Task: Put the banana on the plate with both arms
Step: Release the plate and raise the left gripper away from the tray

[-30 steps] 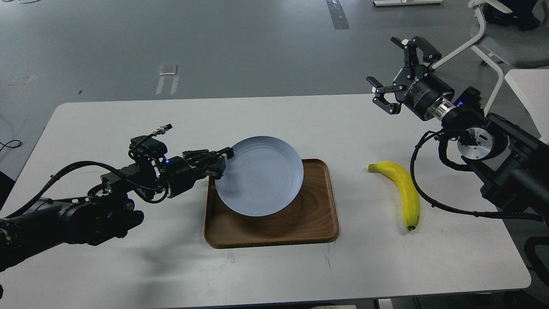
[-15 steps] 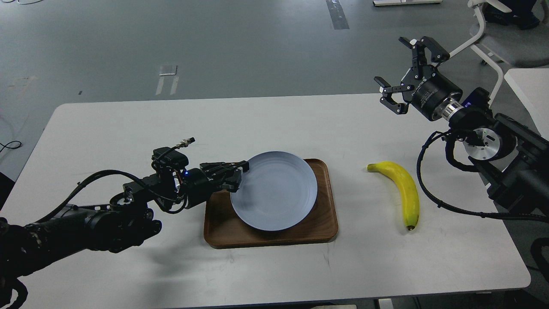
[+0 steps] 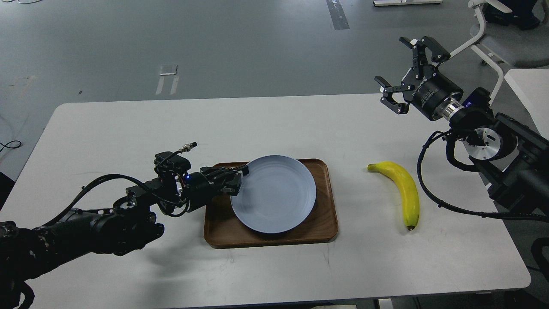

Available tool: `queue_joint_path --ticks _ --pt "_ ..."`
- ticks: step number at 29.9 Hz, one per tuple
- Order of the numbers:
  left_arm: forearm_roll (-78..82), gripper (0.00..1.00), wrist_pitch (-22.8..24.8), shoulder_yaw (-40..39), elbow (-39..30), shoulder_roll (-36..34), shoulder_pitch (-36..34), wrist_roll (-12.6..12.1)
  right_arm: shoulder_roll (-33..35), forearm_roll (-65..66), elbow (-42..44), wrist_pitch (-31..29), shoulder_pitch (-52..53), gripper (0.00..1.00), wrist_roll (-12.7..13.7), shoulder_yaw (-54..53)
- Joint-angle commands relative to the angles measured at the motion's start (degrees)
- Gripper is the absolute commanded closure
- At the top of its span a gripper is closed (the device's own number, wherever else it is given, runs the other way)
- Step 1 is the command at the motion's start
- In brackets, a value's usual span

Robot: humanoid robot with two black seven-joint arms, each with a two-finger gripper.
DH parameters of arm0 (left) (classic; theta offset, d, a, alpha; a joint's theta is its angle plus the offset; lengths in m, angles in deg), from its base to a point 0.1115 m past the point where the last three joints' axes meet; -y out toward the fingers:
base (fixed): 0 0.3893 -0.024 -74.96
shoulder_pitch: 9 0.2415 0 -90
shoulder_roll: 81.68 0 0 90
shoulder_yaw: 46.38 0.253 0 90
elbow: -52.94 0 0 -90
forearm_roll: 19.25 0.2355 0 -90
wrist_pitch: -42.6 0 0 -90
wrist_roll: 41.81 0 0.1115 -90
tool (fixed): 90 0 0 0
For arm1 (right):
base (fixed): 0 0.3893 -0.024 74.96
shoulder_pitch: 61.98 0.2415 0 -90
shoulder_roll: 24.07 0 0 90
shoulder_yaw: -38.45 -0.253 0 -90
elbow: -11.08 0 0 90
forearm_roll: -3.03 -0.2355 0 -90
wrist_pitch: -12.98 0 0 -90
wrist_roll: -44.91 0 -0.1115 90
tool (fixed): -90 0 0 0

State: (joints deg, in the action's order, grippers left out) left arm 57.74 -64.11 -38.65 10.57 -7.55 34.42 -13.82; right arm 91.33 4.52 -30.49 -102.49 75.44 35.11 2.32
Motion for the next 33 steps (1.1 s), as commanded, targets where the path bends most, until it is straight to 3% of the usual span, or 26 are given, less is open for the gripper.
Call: queue_joint_path --ticks 1,5,8,13,15,16,20,25,26,28,29,31,32,33 --pt "0.0 0.92 0.0 0.0 0.0 0.1 0.6 0.0 0.1 0.0 0.0 0.1 0.0 0.00 0.0 0.0" --pt "-0.1 0.85 0.0 0.0 0.0 1.3 0.6 0.0 0.0 0.0 0.0 0.1 -0.1 0.00 0.0 0.0" --pt "-0.3 0.74 -0.3 -0.1 0.0 1.6 0.6 0.0 0.0 0.0 0.0 0.1 0.0 0.00 0.0 0.0" --pt "-2.7 0.20 -1.0 -1.1 0.0 1.6 0.0 0.0 0.9 0.0 -0.1 0.1 0.0 0.00 0.0 0.1" --pt "-8.0 0.01 -3.9 -2.3 -0.4 1.6 -0.5 0.0 1.1 0.0 -0.1 0.1 0.0 0.00 0.0 0.4" --pt "-12.8 0.01 -6.2 -3.7 -0.7 1.7 -1.3 0.0 1.5 0.3 -0.1 0.1 0.0 0.00 0.0 0.9" --pt "-25.7 0.01 -8.0 -6.1 -0.8 1.6 -6.7 0.0 4.3 5.9 -2.2 0.1 1.2 0.00 0.0 4.1" --pt "-44.8 0.01 -4.1 -9.3 -0.8 0.1 -13.5 0.0 12.4 39.3 -9.0 2.4 5.0 0.00 -0.6 10.6" --pt "-49.8 0.01 -1.6 -10.5 -0.8 -1.1 -14.5 -0.7 14.4 49.3 -11.6 3.6 5.1 0.00 -0.9 11.3" --pt "-56.0 0.01 2.9 -12.7 -0.8 -3.2 -15.6 -4.3 17.8 63.0 -15.5 5.0 4.8 0.00 -1.4 12.0" --pt "-59.1 0.01 6.2 -14.4 -0.8 -4.3 -16.1 -7.8 20.1 71.5 -18.8 5.0 4.7 0.00 -2.3 13.7" --pt "-61.1 0.01 10.2 -16.4 -0.8 -5.4 -16.1 -11.7 22.5 78.1 -21.9 5.5 5.1 0.00 -3.7 16.4" --pt "-62.2 0.01 14.4 -19.0 -0.8 -6.7 -15.9 -14.7 23.9 82.9 -24.2 6.0 5.2 0.00 -4.0 18.4" --pt "-62.6 0.01 16.4 -20.5 -0.8 -7.2 -15.7 -15.9 24.3 84.3 -25.1 6.1 5.3 0.00 -4.0 19.3"
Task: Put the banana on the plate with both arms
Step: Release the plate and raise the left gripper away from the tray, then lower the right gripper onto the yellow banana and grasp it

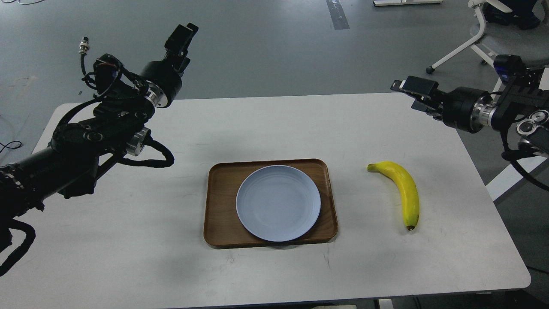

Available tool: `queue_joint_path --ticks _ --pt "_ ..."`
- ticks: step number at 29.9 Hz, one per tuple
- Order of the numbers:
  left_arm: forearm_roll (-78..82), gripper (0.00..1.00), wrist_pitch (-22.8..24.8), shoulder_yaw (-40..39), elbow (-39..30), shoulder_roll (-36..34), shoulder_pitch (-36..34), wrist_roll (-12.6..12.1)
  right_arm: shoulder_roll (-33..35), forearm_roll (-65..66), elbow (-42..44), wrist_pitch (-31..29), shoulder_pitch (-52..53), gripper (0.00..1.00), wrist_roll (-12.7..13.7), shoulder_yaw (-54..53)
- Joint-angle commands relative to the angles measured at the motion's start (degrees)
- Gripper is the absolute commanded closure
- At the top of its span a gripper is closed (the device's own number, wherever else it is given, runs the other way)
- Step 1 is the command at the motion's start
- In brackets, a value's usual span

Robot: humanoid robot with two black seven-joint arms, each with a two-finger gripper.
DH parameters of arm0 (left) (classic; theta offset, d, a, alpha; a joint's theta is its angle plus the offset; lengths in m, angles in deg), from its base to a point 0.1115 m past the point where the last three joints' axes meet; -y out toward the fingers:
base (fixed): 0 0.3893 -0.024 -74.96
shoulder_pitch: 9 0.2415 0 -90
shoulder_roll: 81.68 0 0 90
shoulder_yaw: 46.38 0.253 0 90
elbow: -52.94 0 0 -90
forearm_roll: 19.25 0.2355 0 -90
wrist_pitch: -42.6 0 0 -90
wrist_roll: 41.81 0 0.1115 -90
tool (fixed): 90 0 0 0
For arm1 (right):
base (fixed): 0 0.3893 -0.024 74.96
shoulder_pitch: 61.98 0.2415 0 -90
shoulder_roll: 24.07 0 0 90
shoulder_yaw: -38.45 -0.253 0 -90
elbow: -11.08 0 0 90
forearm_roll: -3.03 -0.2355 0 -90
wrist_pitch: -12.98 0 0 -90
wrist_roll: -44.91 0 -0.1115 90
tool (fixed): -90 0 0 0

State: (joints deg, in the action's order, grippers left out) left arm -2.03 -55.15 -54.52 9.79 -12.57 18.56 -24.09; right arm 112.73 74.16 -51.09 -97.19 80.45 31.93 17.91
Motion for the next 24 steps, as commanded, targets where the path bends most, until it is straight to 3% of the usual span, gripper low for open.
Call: queue_joint_path --ticks 1,2,5,11,24 --pt "-3.5 0.01 11.0 -7.5 0.0 -3.1 0.6 -7.3 3.3 16.0 -5.3 1.3 0.1 0.00 -0.8 5.0" --pt "-3.8 0.01 13.7 -9.6 0.0 -3.7 1.2 -8.7 3.4 17.1 -5.4 1.8 -0.5 0.00 -0.8 6.0" --pt "-3.8 0.01 16.1 -11.8 0.0 -4.5 3.0 -9.5 4.0 18.4 -5.2 3.5 -1.5 0.00 -0.7 9.8" --pt "-3.8 0.01 16.4 -12.3 -0.4 -5.7 5.0 -9.5 2.2 20.6 -3.2 9.7 -5.8 0.02 -0.8 15.2" --pt "-3.9 0.01 16.5 -17.3 -2.5 -6.4 6.8 -8.1 -3.7 21.3 1.4 11.9 -7.9 0.18 -1.1 15.8"
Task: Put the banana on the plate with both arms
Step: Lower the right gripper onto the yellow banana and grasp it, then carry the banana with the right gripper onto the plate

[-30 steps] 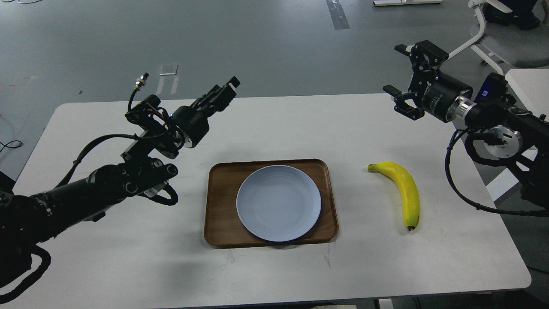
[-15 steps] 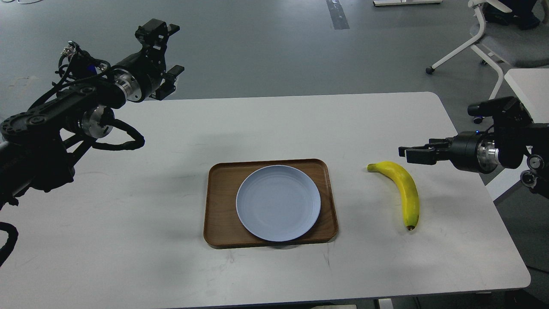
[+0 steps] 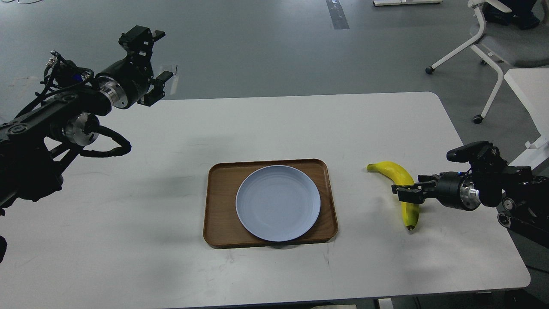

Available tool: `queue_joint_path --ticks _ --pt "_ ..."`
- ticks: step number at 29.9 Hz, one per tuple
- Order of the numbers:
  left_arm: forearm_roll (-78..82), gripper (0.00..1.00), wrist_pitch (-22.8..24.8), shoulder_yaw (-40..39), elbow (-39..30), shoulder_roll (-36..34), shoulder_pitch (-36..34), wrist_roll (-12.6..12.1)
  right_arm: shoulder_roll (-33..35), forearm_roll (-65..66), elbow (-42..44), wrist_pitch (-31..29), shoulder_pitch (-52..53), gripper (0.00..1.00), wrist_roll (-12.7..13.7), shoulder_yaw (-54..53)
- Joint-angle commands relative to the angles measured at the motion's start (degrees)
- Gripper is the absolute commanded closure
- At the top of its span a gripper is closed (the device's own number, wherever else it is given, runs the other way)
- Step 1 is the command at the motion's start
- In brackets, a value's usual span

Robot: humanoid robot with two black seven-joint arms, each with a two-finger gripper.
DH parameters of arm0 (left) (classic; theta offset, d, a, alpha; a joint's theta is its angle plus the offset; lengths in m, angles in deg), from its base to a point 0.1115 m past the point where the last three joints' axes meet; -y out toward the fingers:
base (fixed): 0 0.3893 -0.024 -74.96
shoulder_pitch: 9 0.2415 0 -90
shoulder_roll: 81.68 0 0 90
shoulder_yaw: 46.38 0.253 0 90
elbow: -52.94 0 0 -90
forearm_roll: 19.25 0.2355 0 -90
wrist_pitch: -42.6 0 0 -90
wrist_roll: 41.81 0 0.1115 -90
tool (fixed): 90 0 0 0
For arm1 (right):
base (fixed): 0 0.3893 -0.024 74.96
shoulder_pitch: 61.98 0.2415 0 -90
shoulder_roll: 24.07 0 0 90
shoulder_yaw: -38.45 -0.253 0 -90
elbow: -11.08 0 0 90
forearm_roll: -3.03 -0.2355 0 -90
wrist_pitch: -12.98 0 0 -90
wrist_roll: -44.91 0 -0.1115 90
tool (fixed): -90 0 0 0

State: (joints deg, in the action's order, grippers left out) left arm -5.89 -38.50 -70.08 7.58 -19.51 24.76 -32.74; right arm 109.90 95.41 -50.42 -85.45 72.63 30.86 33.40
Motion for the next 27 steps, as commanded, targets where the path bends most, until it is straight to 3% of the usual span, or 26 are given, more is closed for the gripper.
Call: queue_joint_path --ticks 1,2,3,4,7,9,12,17,27 --pt "0.0 0.01 0.0 -2.9 -0.3 0.8 1.1 1.3 -1.2 0.3 1.2 0.2 -0.2 0.24 0.0 0.8" --pt "0.0 0.01 -0.1 -3.4 -0.5 0.9 1.4 1.6 -1.2 0.3 1.4 0.2 -0.3 0.37 0.0 1.1" --pt "0.1 0.01 -0.4 -3.8 -0.9 1.5 1.7 2.2 -1.2 0.3 1.4 0.2 -0.3 0.71 -0.2 1.6" --pt "0.1 0.01 -0.5 -3.9 -1.0 1.7 1.9 3.0 -1.2 0.5 1.3 0.3 -0.2 0.86 -0.4 2.1" --pt "0.1 0.02 -0.6 -3.9 -1.0 2.0 2.0 5.1 -1.2 0.5 1.2 1.2 0.1 0.99 -0.8 2.2" --pt "0.1 0.03 -0.8 -3.9 -1.0 2.1 2.0 8.9 -1.3 0.5 0.9 3.3 0.3 1.00 -3.2 2.2" --pt "0.2 0.04 -0.9 -3.9 -1.0 2.3 2.0 12.7 -1.3 0.5 -0.3 5.5 1.7 1.00 -5.1 2.2" --pt "0.2 0.03 -0.8 -3.7 -1.0 2.3 2.2 12.8 -2.1 0.6 -0.6 8.4 6.2 1.00 -9.9 2.5" --pt "0.6 0.02 -0.9 -3.3 -1.0 2.0 3.9 12.8 -15.2 0.5 0.6 8.5 15.9 1.00 -11.7 8.9"
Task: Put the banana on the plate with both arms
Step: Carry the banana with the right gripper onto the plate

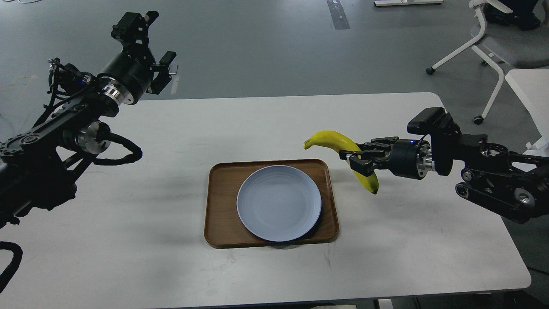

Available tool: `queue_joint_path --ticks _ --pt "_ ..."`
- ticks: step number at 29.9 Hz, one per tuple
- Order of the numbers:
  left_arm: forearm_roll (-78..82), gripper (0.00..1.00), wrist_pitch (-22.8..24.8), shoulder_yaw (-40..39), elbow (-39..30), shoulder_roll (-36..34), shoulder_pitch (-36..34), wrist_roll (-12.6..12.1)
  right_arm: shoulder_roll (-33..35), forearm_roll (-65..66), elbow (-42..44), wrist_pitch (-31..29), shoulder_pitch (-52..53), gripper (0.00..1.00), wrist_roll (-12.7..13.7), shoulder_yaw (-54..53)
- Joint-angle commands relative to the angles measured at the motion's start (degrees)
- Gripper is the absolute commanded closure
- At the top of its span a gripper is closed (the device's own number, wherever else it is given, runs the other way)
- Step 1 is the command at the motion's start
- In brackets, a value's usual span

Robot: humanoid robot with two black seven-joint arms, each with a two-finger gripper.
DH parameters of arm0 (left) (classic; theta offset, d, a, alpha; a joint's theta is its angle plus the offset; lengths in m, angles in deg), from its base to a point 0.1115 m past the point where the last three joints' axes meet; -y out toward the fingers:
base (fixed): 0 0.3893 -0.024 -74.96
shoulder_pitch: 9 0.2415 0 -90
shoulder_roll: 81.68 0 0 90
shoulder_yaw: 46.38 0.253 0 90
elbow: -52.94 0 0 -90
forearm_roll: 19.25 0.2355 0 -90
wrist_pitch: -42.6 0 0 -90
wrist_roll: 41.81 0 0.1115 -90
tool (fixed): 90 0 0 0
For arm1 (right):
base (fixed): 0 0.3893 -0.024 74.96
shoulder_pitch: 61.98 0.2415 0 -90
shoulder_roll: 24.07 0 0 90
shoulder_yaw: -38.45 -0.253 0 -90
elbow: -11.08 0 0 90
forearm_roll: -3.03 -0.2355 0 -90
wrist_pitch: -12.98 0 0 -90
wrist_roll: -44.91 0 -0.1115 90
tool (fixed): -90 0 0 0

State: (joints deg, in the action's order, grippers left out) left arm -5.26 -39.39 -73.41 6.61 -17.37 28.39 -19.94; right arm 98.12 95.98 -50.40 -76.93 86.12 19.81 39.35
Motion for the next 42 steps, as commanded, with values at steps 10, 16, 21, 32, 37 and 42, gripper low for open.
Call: queue_joint_path --ticks 10,16,21,32,37,42 --pt "-0.1 0.02 -1.0 0.0 0.0 -0.6 1.5 0.2 -18.0 -0.1 10.8 0.1 4.4 1.00 -1.5 8.8" --pt "0.1 0.02 -0.9 0.0 0.0 -1.3 2.2 0.3 -19.3 -0.8 11.5 -0.3 3.8 0.96 -1.5 9.9" --pt "0.3 0.02 -0.9 0.0 0.0 -1.6 2.5 0.3 -18.3 -1.3 10.9 -0.3 4.0 0.57 -1.5 11.1" --pt "0.3 0.02 -0.9 0.1 0.0 -1.2 2.5 0.3 -18.8 -9.3 11.4 -0.4 3.9 0.00 -0.7 10.2" --pt "0.1 0.02 -0.8 -0.1 0.0 -1.3 2.4 0.4 -19.4 -19.4 13.0 -0.7 4.4 0.00 1.0 1.1" --pt "-0.4 0.01 -0.6 -0.6 -0.5 -0.9 2.4 0.4 -18.7 -48.4 18.3 -8.3 5.1 0.00 4.5 -10.9"
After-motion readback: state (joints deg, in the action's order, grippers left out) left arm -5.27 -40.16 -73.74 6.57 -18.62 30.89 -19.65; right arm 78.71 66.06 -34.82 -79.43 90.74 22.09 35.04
